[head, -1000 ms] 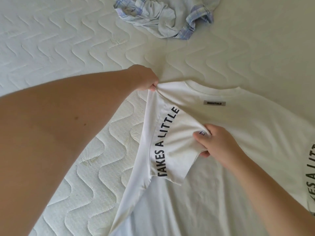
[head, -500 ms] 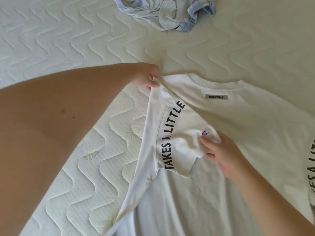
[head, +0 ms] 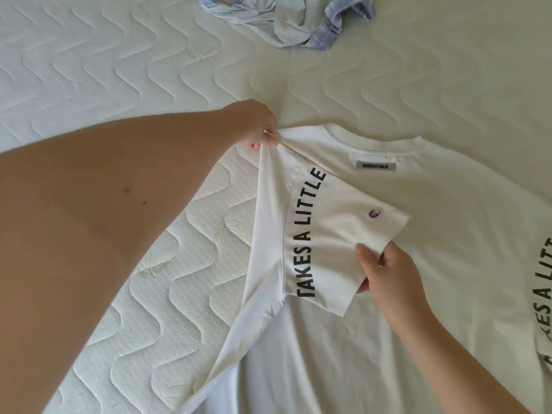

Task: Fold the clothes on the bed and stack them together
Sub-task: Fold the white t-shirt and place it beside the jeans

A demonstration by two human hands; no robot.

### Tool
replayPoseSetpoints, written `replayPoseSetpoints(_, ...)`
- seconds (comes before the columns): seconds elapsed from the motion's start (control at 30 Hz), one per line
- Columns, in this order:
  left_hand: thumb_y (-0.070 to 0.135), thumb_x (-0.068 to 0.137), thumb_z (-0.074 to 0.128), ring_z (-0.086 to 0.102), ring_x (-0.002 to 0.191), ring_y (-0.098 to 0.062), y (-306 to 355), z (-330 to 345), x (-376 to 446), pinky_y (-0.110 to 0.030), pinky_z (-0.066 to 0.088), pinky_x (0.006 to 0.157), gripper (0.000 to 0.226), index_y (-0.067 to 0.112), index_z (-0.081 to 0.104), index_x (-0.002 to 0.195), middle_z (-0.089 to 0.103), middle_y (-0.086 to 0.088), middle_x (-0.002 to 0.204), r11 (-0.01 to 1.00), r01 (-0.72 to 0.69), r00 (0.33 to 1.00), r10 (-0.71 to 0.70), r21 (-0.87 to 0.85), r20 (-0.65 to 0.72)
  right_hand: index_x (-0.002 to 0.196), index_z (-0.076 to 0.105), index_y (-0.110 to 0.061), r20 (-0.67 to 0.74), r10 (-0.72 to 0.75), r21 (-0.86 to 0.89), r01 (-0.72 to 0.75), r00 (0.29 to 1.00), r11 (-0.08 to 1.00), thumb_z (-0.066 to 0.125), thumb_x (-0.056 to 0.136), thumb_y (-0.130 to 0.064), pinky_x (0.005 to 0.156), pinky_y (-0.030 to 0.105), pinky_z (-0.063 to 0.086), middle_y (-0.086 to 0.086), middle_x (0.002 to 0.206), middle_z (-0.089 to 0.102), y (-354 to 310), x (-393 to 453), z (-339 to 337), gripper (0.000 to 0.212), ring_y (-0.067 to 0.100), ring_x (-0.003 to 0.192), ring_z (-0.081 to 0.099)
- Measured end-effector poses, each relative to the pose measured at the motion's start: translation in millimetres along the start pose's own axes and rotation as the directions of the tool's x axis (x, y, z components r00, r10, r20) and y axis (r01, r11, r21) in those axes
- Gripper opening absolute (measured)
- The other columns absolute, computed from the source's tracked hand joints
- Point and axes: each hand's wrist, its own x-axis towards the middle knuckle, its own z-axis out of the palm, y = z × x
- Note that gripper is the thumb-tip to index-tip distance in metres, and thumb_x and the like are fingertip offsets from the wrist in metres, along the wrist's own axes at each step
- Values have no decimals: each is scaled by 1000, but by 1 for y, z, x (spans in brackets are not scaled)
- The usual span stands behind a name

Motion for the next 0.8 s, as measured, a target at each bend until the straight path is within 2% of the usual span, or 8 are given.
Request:
replayPoseSetpoints(0.07,41,93,63,65,78,-19,6,9,1,-29,41,65,28,15,66,104,67,3,81,996,36,996,-30,76,-80,91,62,-16,-1,46,-38,-46,999,998,58,95,-29,57,29,56,-2,75,71,8,1,1,15,14,54,69)
replayPoseSetpoints(0.13,38,93,63,61,88,-27,9,18,0,-33,40,69,28,16,60,110,62,-3,94,995,69,985,-57,68,-165,95,60,-17,5,101,47,-101,995,994,60,95,-26,63,28,58,-1,83,72,15,1,4,9,14,69,71)
replayPoseSetpoints(0.23,34,90,68,56,78,-28,8,32,-12,-36,39,65,42,13,43,116,55,-4,86,988,77,952,-113,-135,-286,99,52,-22,-152,122,20,-120,981,993,62,92,-33,65,28,48,-5,84,66,20,-3,6,16,15,76,66)
replayPoseSetpoints(0.33,40,92,64,54,65,-23,8,53,-42,-34,39,56,44,11,39,114,52,-1,76,949,110,898,-222,-295,-380,99,45,-23,-322,79,-64,-105,944,992,60,92,-39,61,28,37,-7,79,52,20,-27,9,23,9,71,56)
replayPoseSetpoints(0.43,44,96,55,59,72,-23,9,91,-85,-35,47,60,33,14,46,107,60,-1,83,909,153,893,-295,-389,-339,87,55,-25,-46,52,-107,-57,998,993,56,94,-33,59,12,40,-9,71,62,19,-64,33,12,-2,66,60)
replayPoseSetpoints(0.57,45,99,45,64,77,-25,18,154,-153,-41,55,72,31,16,57,95,68,-3,82,858,246,906,-368,-451,-207,98,63,-25,330,212,21,-232,920,973,55,95,-27,79,34,55,-4,91,72,22,-112,82,9,11,85,69)
replayPoseSetpoints(0.7,43,101,35,67,78,-27,27,206,-223,-45,55,77,42,13,61,87,70,-6,80,755,333,897,-439,-565,-58,112,62,-20,393,276,32,-313,877,949,52,93,-29,89,35,53,0,107,70,21,-132,120,23,14,97,66)
replayPoseSetpoints(0.8,43,104,29,66,88,-27,32,240,-268,-38,51,79,45,16,64,96,71,-4,91,782,360,911,-412,-509,11,92,63,-15,416,281,181,-381,865,907,50,95,-28,76,29,50,5,93,71,10,-135,135,19,12,79,66)
